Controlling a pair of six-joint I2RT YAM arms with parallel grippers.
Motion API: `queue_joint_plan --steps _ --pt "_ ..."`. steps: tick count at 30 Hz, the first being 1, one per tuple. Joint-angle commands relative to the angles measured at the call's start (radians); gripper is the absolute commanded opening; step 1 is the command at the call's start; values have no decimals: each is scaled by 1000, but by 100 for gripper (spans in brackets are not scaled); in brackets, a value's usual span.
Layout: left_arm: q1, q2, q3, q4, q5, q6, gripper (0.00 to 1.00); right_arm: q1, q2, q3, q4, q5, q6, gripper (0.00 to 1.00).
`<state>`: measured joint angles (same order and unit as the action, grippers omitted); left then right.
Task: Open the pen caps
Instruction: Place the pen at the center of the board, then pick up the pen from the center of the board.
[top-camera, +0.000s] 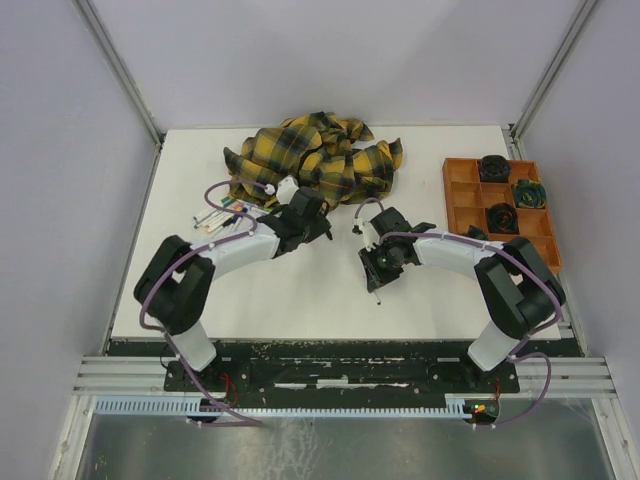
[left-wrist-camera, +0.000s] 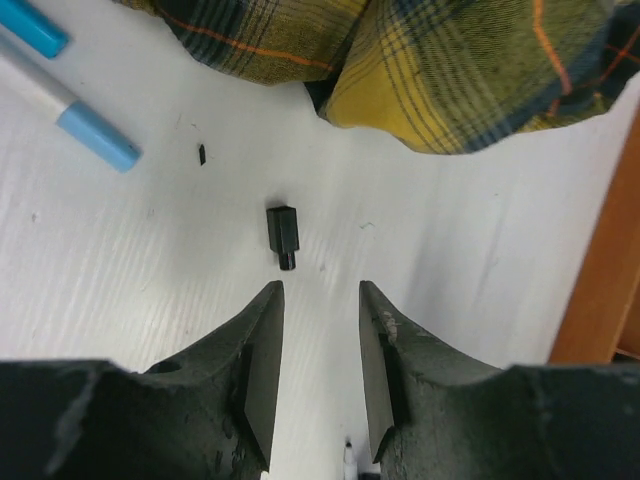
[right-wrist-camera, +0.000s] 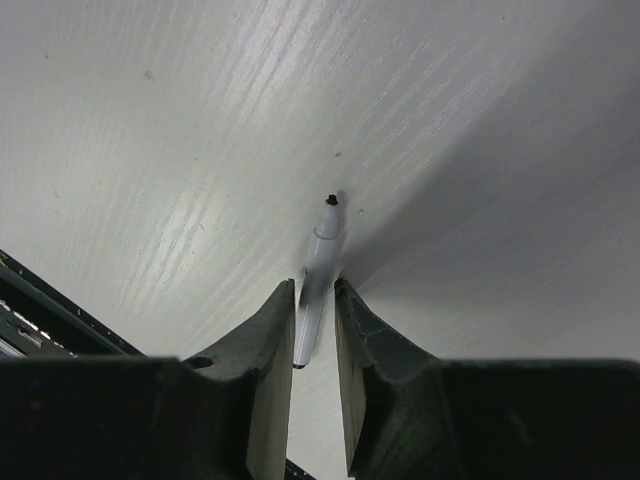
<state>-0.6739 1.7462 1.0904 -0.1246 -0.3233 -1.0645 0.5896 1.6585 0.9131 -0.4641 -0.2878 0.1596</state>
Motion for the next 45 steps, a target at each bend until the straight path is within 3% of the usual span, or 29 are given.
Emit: queue_joint_plan --steps 1,8,12,18,21,27,37,45 --pt "4 -150 -74 14 -40 72 43 7 4 32 -13 -12 -8 31" --pt "5 -342 -252 22 -105 244 44 6 -51 38 -14 -24 -40 38" --pt "5 -450 -399 107 -130 370 46 7 -86 46 -22 -24 -71 40" --pt "28 -574 -548 266 -151 384 74 -8 -164 79 -93 -59 -195 48" --pt "78 -558 -542 296 -102 371 79 -32 -211 104 -172 -117 -333 53" --pt "167 -383 -391 242 18 302 77 -126 -317 129 -305 -282 -528 54" --pt "168 39 153 -365 -202 114 75 -174 -355 120 -313 -307 -543 53" --pt "169 192 330 -468 -223 130 74 -176 -359 119 -314 -305 -543 54"
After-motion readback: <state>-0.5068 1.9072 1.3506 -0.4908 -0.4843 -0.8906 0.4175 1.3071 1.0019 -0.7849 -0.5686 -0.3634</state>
